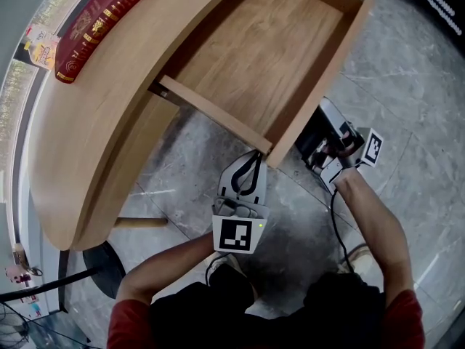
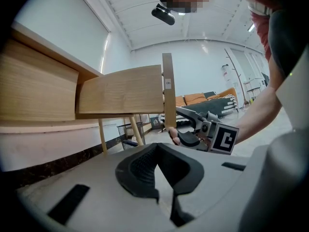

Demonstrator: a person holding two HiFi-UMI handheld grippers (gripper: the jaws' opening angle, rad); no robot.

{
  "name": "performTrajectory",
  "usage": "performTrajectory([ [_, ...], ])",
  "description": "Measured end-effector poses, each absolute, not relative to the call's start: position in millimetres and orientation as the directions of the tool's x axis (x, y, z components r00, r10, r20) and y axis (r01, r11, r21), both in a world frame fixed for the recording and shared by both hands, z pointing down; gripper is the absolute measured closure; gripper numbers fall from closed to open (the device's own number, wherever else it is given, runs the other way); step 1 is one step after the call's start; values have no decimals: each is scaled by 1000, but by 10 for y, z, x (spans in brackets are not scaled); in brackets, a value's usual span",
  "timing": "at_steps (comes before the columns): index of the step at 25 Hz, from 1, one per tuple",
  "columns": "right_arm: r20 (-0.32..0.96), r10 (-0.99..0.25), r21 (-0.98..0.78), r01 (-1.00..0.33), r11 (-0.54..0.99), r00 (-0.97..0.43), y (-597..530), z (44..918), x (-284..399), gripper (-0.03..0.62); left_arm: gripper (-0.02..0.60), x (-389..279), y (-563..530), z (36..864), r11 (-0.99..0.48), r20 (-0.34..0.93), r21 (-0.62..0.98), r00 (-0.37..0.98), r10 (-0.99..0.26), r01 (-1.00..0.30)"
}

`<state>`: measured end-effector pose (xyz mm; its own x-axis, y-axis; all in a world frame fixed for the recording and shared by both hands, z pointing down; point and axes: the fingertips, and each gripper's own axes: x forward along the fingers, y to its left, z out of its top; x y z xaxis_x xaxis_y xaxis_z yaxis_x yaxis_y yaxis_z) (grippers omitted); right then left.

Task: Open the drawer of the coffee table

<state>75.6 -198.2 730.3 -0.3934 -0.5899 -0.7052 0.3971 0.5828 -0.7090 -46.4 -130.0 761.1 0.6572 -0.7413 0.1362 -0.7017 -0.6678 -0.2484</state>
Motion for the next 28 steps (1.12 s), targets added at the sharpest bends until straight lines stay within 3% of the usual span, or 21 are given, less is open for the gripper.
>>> performTrajectory([
  [6,-687,-609,-726,356,588,-396,-2022,7304,843,416,575,-413,-1298,7646,-670,132,-213,658,-741,-712],
  [14,-556,-705,-828,227,512,-440,-1971,7669,959,418,575,-296,-1296,7657,-672,120,-161,661,-740,-723],
  [22,-328,-804,-904,-82,420,-497,-1846,8037,1074,422,575,-98,-1293,7720,-692,130,-153,680,-722,-705],
  [28,-129,-878,-888,-340,309,-461,-1738,8317,1267,436,574,90,-1254,7790,-717,147,-153,702,-697,-680],
])
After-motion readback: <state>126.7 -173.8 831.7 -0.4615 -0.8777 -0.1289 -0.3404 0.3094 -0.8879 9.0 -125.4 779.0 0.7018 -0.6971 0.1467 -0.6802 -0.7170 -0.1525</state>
